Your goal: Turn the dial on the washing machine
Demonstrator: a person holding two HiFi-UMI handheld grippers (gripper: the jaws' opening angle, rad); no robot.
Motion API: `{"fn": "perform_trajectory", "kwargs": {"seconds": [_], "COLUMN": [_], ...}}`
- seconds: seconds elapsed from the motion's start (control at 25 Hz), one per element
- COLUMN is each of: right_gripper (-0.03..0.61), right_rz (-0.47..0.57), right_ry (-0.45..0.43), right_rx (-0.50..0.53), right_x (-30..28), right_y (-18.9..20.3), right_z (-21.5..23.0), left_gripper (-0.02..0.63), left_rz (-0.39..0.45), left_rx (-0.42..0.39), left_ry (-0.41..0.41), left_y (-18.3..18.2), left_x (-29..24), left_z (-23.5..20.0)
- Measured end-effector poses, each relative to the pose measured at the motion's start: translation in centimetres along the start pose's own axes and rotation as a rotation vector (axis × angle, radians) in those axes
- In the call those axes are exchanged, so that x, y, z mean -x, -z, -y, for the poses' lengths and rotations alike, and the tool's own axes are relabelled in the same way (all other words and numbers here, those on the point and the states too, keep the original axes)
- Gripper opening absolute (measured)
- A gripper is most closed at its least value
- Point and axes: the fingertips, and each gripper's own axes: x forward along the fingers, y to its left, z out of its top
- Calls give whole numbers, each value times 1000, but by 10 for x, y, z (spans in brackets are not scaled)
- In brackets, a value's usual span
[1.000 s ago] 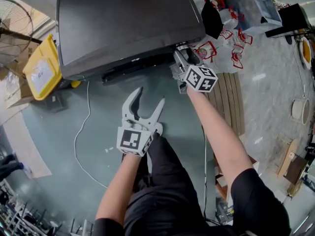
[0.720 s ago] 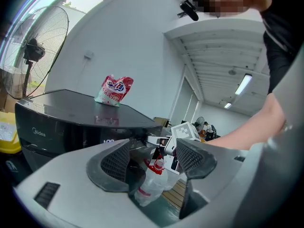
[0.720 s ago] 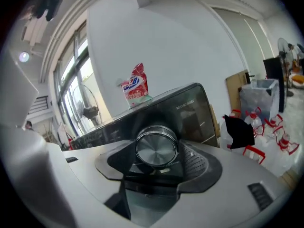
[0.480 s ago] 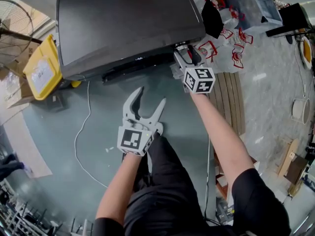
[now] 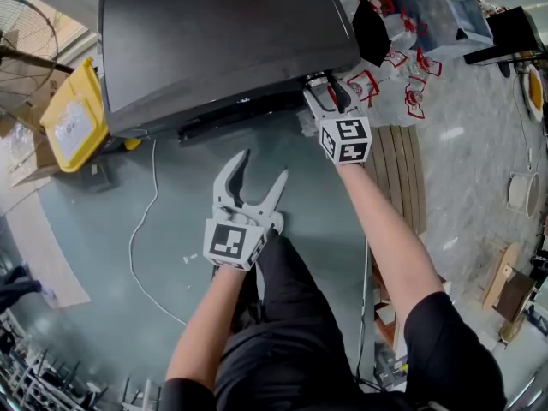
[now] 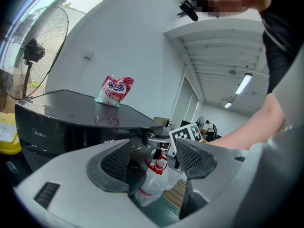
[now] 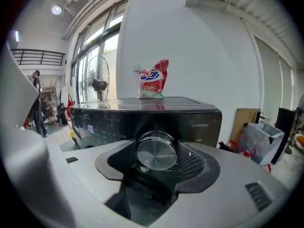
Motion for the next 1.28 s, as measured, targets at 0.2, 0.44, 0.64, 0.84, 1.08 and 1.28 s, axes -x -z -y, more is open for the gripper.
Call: {"fn": "perform_trajectory", "kwargs": {"seconds": [0.2, 0.44, 0.64, 0.84, 1.08, 1.28], "right_gripper": [256, 256, 258, 258, 256, 256], "right_rz": [12, 28, 58, 64, 50, 52], "right_ry": [-14, -30, -47, -51, -33, -24], "right_rx": [-108, -262, -418, -460, -388, -346], "right_x": [-1, 0, 0, 0, 3, 14], "right_y": [1, 2, 4, 4, 2, -9], "right_z": [4, 7, 10, 11, 11, 11], "left_gripper": [282, 282, 282, 282, 282, 282], "left_rz": [10, 9, 11, 18, 28, 43], "left_rx": [-1, -1, 7, -6, -17, -22], "left_ry": [4, 6, 11, 20, 23, 16], "left_y": [-1, -2, -3, -4, -7, -16], "left_x": [-1, -3, -5, -6, -6, -1], "left_z": [-1, 0, 2, 4, 6, 1]}}
